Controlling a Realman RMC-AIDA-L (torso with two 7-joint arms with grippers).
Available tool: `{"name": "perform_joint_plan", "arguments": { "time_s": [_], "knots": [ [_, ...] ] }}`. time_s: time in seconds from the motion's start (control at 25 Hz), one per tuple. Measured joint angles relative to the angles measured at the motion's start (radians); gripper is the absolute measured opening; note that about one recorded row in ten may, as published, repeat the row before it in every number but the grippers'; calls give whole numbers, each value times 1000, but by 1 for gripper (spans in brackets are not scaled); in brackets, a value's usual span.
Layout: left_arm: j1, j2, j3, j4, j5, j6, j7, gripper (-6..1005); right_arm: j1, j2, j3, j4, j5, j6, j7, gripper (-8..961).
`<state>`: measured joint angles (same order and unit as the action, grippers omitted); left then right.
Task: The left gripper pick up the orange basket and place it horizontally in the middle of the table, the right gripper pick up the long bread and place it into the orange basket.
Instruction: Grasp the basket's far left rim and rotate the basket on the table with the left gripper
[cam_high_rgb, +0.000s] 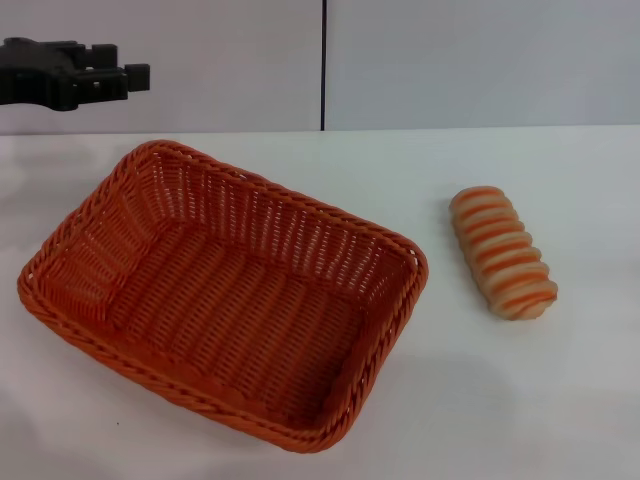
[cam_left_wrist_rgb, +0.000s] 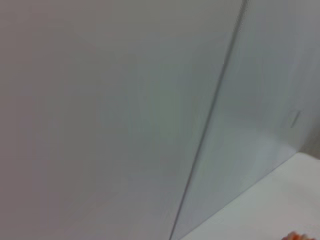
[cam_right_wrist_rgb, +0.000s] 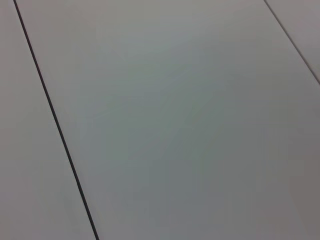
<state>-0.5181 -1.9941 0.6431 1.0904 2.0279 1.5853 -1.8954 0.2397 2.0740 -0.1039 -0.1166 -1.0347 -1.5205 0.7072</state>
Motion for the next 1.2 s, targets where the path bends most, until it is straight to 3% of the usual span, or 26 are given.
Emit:
{"name": "perform_joint_plan", "arguments": {
  "time_s": [0.2, 0.24, 0.56, 0.72, 0.92, 1.2],
  "knots": [
    [-1, -5, 8, -8, 57, -40, 7, 712, -2, 0, 1, 1, -1, 0, 0, 753],
    [-4, -21, 19, -9, 107, -62, 16, 720, -2, 0, 0, 1, -1, 1, 0, 752],
    [-7, -53, 78, -20, 178, -155, 22, 789, 7, -1, -8, 2, -1, 3, 0, 747],
    [-8, -58, 94, -29, 183, -174, 22, 813, 7, -2, -11, 2, -2, 4, 8, 744],
    [-17, -44, 158, -88, 193, -260, 26, 809, 6, -3, -13, 2, -4, 10, 24, 741],
    [-46, -58, 165, -116, 280, -310, 27, 803, 7, -3, -13, 2, -14, 15, 25, 737]
  ]
}}
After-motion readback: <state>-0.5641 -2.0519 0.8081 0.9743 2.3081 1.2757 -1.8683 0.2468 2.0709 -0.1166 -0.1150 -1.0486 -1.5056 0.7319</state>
